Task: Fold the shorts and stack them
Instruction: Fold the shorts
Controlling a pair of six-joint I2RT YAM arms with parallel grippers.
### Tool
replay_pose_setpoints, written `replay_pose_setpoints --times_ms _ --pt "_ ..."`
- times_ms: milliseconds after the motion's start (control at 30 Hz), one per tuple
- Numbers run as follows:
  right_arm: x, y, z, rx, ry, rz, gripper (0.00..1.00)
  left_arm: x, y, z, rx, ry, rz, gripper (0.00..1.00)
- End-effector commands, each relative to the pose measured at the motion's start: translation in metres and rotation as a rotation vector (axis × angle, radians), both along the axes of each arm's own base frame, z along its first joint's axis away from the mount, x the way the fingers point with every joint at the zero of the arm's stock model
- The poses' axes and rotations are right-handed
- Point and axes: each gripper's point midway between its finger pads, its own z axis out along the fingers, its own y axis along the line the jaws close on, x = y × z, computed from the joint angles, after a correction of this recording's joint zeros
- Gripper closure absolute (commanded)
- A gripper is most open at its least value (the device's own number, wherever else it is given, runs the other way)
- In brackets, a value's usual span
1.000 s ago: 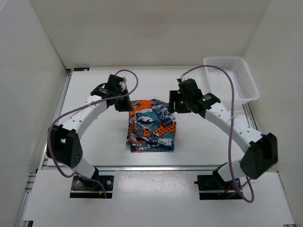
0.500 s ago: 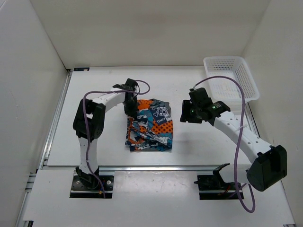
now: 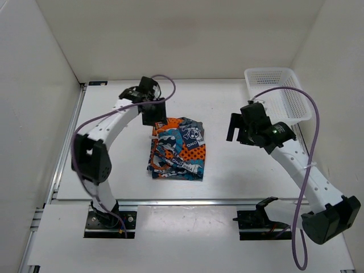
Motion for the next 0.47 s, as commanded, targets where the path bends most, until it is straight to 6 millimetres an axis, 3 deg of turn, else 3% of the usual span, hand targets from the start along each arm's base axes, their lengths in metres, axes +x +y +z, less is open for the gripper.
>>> replay_pose_setpoints --times_ms 0,33,100,133,300,433 --pt "-0.003 -0.041 0.018 -0.109 -0.053 -0.155 0.0 -0.013 0.021 0.101 -0.053 -0.196 0.027 0.33" --pt "-0.004 -0.044 0.021 -0.106 -0.068 -0.17 0.0 -0.02 0.031 0.124 -0.064 -0.249 0.047 0.33" --pt "-0.011 -0.052 0.024 -0.13 -0.068 -0.185 0.0 -0.034 0.041 0.137 -0.075 -0.279 0.059 0.32" --pt "-0.012 -0.057 0.028 -0.122 -0.085 -0.208 0.0 -0.044 0.052 0.16 -0.097 -0.341 0.089 0.32" --pt "-0.025 -0.069 0.035 -0.129 -0.113 -0.238 0.0 -0.087 0.083 0.198 -0.117 -0.487 0.179 0.32" --pt "-0.033 -0.076 0.03 -0.145 -0.104 -0.253 0.0 -0.122 0.099 0.219 -0.154 -0.58 0.214 0.14"
